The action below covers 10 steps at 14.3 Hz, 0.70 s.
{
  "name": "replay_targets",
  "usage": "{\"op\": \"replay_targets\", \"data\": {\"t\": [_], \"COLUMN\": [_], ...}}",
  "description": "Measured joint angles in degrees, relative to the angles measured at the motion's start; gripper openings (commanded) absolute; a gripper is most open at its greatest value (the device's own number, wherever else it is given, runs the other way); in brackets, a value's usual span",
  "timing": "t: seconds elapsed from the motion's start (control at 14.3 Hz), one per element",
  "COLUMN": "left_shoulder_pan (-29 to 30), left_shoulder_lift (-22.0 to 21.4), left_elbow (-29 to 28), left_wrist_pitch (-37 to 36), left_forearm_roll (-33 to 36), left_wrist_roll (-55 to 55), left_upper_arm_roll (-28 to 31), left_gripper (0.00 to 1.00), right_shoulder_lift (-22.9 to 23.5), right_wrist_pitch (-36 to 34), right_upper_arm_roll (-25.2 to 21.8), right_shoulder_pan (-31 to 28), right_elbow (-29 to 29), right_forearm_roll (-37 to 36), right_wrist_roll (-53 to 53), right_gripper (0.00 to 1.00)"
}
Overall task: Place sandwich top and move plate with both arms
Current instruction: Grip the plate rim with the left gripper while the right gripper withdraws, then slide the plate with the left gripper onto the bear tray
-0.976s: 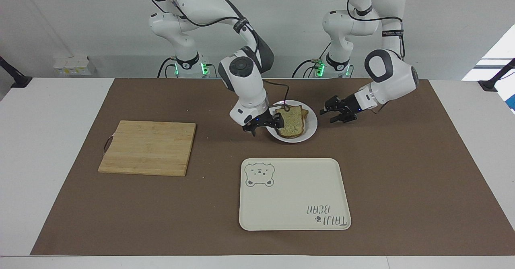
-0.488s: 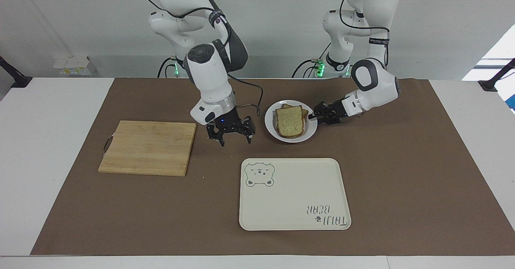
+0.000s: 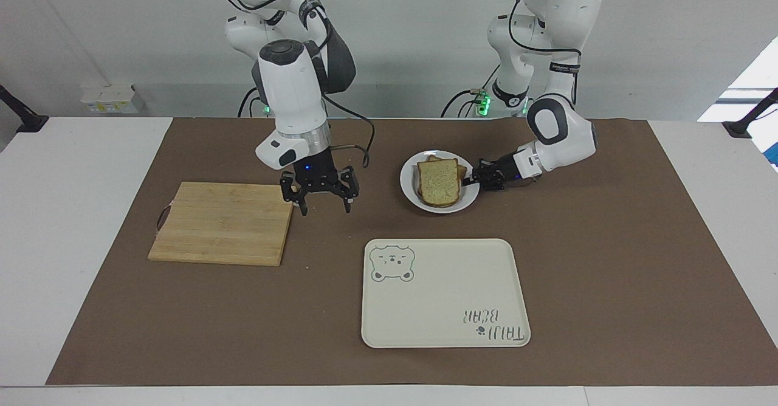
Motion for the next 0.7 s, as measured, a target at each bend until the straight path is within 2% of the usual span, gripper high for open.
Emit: {"op": "replay_targets", "data": {"t": [0.14, 0.49, 0.7], "left_shoulder_pan": [0.05, 3.49, 5.61], "left_shoulder_lift": [0.04, 0.38, 0.5], "left_elbow": [0.01, 0.64, 2.64], "left_wrist_pitch": [-0.29, -5.67, -9.7], "left_forearm_roll": [-0.19, -0.72, -2.08], "left_wrist_roll": [0.01, 0.42, 0.38], "left_upper_arm_roll": [0.11, 0.7, 0.87], "left_gripper": [0.0, 0.0, 0.0], "right_shoulder_lift": [-2.08, -7.63, -10.07], "right_wrist_pitch": [-4.21, -20.52, -25.22], "right_upper_arm_roll": [-0.13, -0.27, -0.35], "right_shoulder_pan": [-0.9, -4.67, -6.85], "right_elbow": [0.34, 5.21, 6.16], "right_forearm_roll": [-0.27, -0.26, -0.25], "right_wrist_roll": [0.0, 0.0, -1.28], "right_gripper": [1.0, 1.0, 1.0]}}
